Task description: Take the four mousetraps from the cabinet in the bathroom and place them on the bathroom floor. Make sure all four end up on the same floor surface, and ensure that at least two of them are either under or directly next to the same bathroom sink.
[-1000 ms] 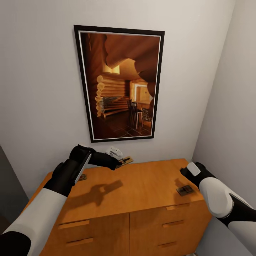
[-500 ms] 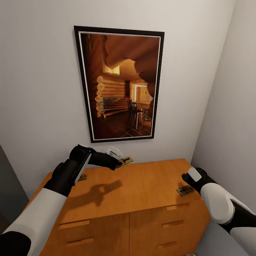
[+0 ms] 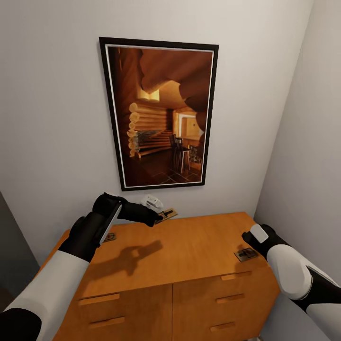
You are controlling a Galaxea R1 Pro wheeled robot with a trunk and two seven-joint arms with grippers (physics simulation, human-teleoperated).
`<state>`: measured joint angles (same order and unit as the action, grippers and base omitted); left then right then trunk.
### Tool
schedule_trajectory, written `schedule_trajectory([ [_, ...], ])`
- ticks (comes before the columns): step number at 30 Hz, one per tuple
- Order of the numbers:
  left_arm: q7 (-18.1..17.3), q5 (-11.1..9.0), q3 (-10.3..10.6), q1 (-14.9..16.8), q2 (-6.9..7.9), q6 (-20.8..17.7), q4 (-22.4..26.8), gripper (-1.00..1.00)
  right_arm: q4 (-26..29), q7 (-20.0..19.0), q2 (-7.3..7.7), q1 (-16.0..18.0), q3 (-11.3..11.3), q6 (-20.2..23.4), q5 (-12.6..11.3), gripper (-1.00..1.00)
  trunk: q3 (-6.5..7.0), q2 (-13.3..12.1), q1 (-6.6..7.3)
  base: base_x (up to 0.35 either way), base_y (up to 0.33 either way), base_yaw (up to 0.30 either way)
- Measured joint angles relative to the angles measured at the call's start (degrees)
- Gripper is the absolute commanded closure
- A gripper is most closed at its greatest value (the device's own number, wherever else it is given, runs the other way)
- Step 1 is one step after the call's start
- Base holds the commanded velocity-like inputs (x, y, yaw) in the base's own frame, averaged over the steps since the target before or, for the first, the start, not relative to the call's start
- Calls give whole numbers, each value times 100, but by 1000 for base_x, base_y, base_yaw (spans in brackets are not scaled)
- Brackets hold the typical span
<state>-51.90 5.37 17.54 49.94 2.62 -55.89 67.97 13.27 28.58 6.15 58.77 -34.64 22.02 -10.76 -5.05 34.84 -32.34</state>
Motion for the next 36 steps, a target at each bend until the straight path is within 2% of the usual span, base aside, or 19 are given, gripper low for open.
schedule_trajectory([
  [7,0,0,0,0,-1,0,0,100,0,0,-8,0,2,0,-6,-100,0,0,0,0,0,0],
  [19,0,-1,0,0,-9,-1,0,100,-8,0,-15,0,2,0,-13,-100,216,-481,264,0,0,0],
  [36,0,0,0,0,-13,-1,0,100,-9,-5,-18,0,4,0,2,-100,217,-483,264,0,0,0],
])
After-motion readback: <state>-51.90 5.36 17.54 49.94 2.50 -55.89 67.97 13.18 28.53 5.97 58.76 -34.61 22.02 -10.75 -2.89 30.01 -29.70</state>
